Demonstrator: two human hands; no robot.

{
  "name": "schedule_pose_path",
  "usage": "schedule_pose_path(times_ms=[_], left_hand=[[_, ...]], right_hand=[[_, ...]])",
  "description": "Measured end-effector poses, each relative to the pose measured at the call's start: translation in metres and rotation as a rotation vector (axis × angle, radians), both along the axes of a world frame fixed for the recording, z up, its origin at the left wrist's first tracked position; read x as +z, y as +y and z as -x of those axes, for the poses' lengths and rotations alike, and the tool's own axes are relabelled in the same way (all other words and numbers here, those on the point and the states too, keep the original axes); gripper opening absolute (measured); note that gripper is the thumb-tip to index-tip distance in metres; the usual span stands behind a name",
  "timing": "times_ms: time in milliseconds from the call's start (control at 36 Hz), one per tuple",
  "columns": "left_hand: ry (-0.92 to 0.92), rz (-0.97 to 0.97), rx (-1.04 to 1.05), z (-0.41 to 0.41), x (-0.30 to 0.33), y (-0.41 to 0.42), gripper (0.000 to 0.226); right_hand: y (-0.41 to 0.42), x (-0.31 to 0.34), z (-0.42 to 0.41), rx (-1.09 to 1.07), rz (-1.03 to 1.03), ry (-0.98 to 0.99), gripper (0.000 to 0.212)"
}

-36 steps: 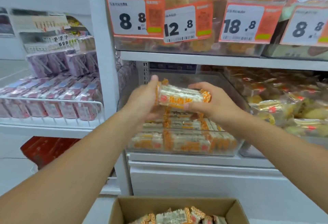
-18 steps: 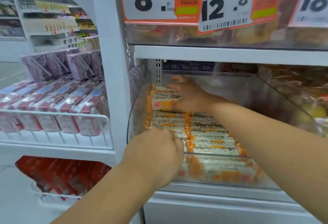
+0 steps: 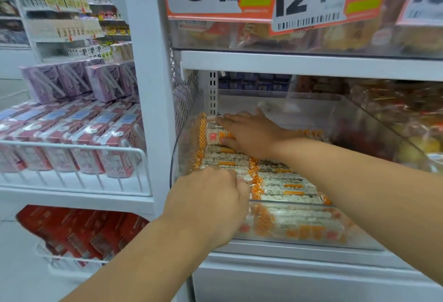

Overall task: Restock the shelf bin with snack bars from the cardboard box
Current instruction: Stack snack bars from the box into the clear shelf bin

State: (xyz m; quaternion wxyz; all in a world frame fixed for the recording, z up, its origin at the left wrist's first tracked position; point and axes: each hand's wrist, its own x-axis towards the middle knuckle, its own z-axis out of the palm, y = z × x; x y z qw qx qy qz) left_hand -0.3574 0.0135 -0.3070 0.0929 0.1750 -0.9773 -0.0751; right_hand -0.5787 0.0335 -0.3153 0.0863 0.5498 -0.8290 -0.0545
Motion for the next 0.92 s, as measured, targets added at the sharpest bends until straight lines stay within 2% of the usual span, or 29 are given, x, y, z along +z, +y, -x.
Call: schedule_pose_path(times_ms=[194, 417, 750, 917], left_hand=[[0.023, 0.006, -0.005, 0.0, -0.003, 0.0, 0.041], [0.037, 0.03, 0.004, 0.002, -0.005, 0.0, 0.042], [0.069, -0.008, 0.001, 0.003, -0.006, -0.001, 0.039], [0.071, 0.005, 0.0, 0.004, -0.008, -0.003, 0.036]], right_hand=[[-0.003, 0.0, 0.006, 0.033, 0.077, 0.094, 0.06], [0.0, -0.007, 0.02, 0.093, 0.167, -0.135, 0.062], [0.006, 0.003, 0.018, 0.086, 0.223, -0.157, 0.071], [0.011, 0.007, 0.023, 0.085, 0.211, -0.237, 0.082]])
